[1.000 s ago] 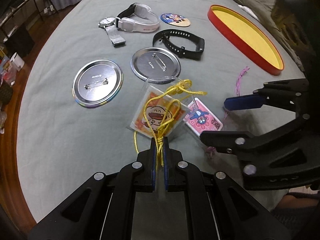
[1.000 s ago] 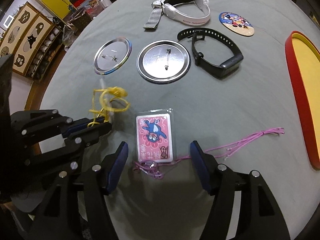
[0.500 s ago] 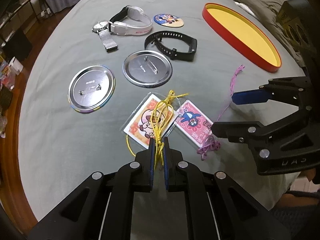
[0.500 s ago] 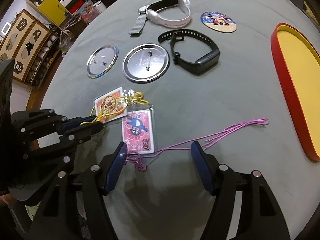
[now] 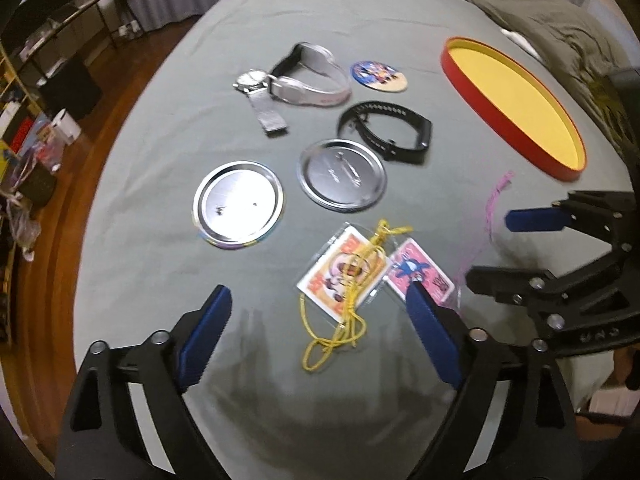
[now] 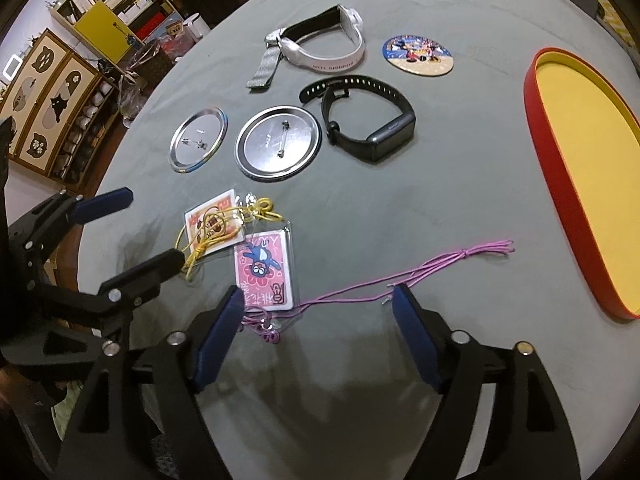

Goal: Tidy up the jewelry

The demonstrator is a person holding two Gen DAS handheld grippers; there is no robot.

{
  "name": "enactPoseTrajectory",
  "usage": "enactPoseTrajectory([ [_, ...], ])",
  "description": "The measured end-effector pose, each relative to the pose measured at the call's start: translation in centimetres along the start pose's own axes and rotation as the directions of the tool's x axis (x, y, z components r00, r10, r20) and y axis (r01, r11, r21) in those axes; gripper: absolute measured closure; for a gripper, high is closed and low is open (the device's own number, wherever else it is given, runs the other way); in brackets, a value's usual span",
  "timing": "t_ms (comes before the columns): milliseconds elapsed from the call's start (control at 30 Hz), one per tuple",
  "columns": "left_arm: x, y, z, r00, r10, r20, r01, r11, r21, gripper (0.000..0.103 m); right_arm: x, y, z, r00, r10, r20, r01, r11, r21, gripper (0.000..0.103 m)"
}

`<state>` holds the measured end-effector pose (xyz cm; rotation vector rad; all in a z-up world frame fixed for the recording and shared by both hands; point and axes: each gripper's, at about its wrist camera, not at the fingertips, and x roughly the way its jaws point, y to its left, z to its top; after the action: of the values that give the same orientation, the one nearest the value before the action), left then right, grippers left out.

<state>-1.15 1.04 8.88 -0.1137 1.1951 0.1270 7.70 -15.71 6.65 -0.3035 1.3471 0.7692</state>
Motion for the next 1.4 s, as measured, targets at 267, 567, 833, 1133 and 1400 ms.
enactPoseTrajectory([
  [267,0.0,1.8,1.0,1.000,0.031,-0.002,-0.031,0.995,-0.091,0.010,-1.2,0.4,0.4,0.999,0.008,0.041,-0.007,0.999,-0.036,0.016],
  [567,-0.2,3.5,4.3,0.998,0.048,0.039,-0.041,0.986,-0.162,0.009,-2.0,-1.5,3.3,0.996,-0.026,0.081,0.027,1.000,-0.007,0.015],
  [833,0.4,5.1,8.9,0.993,0.058,0.098,-0.039,0.982,-0.183,0.009,-2.9,-3.0,7.6,0.989,-0.048,0.142,0.046,0.999,0.013,0.015],
  [1133,2.0,6.7,12.7,0.992,0.046,0.120,-0.018,0.974,-0.225,0.008,-3.4,-4.2,11.8,0.981,-0.065,0.183,0.067,0.998,-0.006,0.015],
  [1400,3.5,7.7,15.1,0.992,0.033,0.119,-0.002,0.968,-0.252,0.008,-2.9,-5.2,14.2,0.979,-0.077,0.189,0.077,0.997,0.009,0.015],
])
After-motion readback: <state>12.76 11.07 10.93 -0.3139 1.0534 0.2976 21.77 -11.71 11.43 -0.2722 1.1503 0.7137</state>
